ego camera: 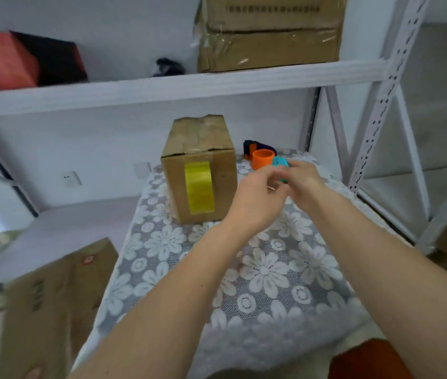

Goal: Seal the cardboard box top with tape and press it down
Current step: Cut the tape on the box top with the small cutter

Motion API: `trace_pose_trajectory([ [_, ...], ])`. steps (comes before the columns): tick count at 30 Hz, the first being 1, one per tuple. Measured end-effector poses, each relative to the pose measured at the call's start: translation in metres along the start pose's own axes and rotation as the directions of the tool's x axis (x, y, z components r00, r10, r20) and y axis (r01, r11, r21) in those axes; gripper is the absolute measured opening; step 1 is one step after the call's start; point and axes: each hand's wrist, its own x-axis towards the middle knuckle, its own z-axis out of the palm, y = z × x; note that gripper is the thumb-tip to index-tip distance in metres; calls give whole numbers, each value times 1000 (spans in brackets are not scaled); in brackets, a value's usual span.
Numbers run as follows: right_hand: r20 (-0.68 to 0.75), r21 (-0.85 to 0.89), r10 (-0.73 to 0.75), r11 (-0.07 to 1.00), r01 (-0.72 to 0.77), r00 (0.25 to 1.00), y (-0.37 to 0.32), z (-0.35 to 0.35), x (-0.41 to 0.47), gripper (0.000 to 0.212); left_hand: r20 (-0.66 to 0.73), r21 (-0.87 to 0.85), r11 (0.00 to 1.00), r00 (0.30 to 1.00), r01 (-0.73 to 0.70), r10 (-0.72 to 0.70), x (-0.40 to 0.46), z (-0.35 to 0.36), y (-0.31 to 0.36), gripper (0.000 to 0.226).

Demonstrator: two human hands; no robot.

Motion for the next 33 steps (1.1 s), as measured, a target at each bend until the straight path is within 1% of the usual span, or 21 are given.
trace_pose_trajectory([
  [1,4,-2,-29,1000,29,1000,-2,6,-7,24,-80,-13,998,995,-64,63,-9,-10,6,18],
  [2,9,-10,-62,998,62,998,-5,12,-14,27,-180,-15,991,975,-134,129,-18,-21,11,18],
  [4,25,-47,-147,988,148,989,-12,27,-25,27,-397,56,969,885,-239,242,-31,-43,14,20],
  [5,32,-71,-190,979,192,981,-16,34,-29,24,-487,89,964,833,-252,263,-35,-54,11,23],
  [6,38,-84,-222,971,225,974,-19,41,-32,21,-559,89,969,793,-232,241,-36,-64,6,25],
  [7,45,-88,-251,963,254,967,-23,49,-35,19,-607,46,982,776,-183,173,-37,-73,0,26],
  [8,50,-103,-284,952,288,957,-27,56,-37,19,-628,-37,994,776,-101,56,-36,-82,-7,27],
  [9,59,-131,-321,936,326,945,-31,64,-38,20,-609,-148,989,788,3,-94,-34,-89,-17,26],
  [10,73,-161,-354,919,361,933,-35,72,-38,20,-548,-259,960,801,111,-240,-33,-96,-25,27],
  [11,89,-176,-380,904,390,921,-39,79,-39,21,-467,-325,925,818,195,-337,-32,-100,-32,35],
  [12,107,-178,-405,891,418,908,-43,87,-40,20,-383,-350,903,842,248,-380,-31,-103,-39,43],
  [13,132,-176,-433,875,451,892,-46,95,-40,17,-329,-336,903,865,268,-379,-29,-105,-45,48],
  [14,165,-184,-461,854,486,872,-49,102,-40,14,-298,-325,906,880,270,-369,-28,-106,-47,47],
  [16,258,-218,-489,811,543,833,-52,115,-39,12,-259,-349,898,893,269,-368,-24,-106,-47,39],
  [18,351,-241,-474,788,567,807,-52,124,-40,13,-238,-366,891,898,270,-370,-21,-106,-49,28],
  [19,375,-253,-468,779,574,800,-49,127,-39,13,-234,-350,893,897,284,-376,-20,-105,-50,24],
  [23,361,-262,-475,774,576,803,-37,128,-36,10,-231,-309,892,884,330,-407,-14,-102,-60,35],
  [26,360,-317,-508,722,615,783,-32,129,-33,11,-253,-331,887,876,321,-411,-9,-100,-62,44],
  [28,357,-367,-540,669,646,762,-28,129,-33,14,-266,-337,885,869,321,-416,-5,-98,-63,40],
  [30,347,-393,-562,640,660,751,-25,129,-32,16,-272,-340,882,864,326,-424,-3,-97,-63,34],
  [33,353,-431,-591,585,687,725,-25,131,-33,18,-283,-333,880,854,339,-436,0,-97,-63,33],
])
